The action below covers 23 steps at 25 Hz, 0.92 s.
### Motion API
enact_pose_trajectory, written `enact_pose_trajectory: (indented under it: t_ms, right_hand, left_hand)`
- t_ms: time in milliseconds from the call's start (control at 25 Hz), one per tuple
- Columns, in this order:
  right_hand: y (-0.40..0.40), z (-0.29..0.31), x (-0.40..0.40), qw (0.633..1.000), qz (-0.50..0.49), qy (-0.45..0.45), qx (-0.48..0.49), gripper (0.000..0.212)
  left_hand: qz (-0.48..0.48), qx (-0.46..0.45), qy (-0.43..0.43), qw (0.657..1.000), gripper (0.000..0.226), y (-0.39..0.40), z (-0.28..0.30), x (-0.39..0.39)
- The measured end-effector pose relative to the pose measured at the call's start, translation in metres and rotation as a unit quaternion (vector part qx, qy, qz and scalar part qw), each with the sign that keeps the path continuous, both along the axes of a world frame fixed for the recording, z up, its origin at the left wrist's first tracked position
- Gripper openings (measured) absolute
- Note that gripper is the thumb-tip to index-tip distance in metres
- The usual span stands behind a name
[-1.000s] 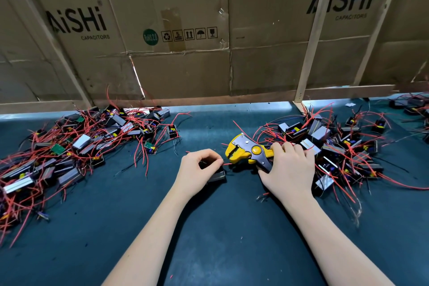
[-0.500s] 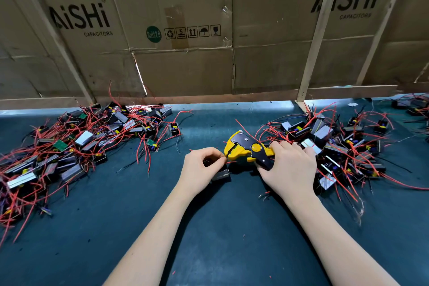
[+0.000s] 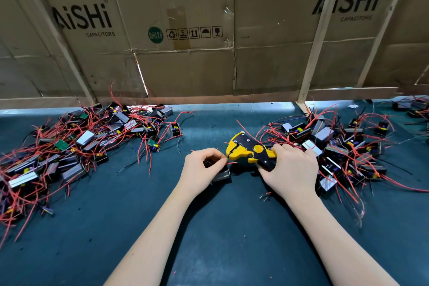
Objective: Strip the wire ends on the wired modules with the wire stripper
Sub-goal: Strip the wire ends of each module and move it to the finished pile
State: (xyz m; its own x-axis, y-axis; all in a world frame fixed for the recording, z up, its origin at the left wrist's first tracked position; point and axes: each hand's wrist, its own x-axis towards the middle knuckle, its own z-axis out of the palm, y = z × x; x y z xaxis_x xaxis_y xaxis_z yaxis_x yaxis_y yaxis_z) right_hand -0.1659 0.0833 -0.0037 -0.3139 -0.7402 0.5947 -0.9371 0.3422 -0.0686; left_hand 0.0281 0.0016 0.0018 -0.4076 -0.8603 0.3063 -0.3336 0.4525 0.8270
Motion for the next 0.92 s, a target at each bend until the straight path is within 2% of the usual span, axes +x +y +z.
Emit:
enact_pose_trajectory:
  t_ms: [360,480,640,920]
  right_hand:
    - [0.001,0.002,0.002,0.999,-0.025,-0.024,0.032,0.04]
    - [0.0,0.002,0.001,0.999,-0.029,-0.027,0.032,0.04]
    - [0.001,-0.002,-0.002,0.999,-0.025,0.011,-0.029,0.048]
    - [0.0,-0.009,-0.008,0.997,-0.047,0.022,-0.058,0.047]
  left_hand:
    - [-0.014,0.003,-0.007,1.0,0.009,-0.002,-0.003,0.002]
    - [-0.05,0.031,-0.007,0.998,0.005,-0.004,-0.004,0.004]
    - [-0.078,0.028,-0.033,0.996,0.009,-0.006,-0.006,0.005]
    - [-0.038,0.031,0.019,0.999,0.01,-0.01,-0.007,0.005]
